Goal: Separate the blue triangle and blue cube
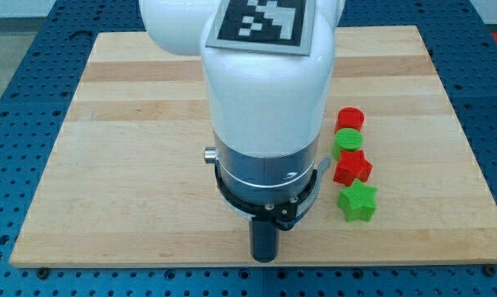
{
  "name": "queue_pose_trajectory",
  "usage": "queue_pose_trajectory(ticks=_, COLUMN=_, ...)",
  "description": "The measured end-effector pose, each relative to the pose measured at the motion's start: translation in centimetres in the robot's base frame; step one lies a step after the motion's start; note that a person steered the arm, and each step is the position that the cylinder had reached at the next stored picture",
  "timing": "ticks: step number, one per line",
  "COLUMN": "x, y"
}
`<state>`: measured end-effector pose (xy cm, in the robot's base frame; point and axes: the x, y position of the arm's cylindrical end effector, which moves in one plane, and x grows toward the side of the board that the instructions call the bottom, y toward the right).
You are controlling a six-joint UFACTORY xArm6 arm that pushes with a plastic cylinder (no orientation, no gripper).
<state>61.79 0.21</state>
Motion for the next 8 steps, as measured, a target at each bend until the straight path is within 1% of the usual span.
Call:
queue_pose_trajectory(ticks=1, x=0.1, y=4.5)
queue_pose_trajectory(ticks=2, x=0.1, y=4.6)
queue_pose_trajectory(ticks=4, x=-6.4, y=2.6)
queue_pose_trajectory(ticks=5, x=-6.4, y=2.6)
queue_pose_trajectory(ticks=6, x=-8.4, y=2.3)
queue_pose_trajectory(ticks=7, x=-5.4, y=3.8)
queue_pose_trajectory(ticks=8, x=-4.9, y=6.4)
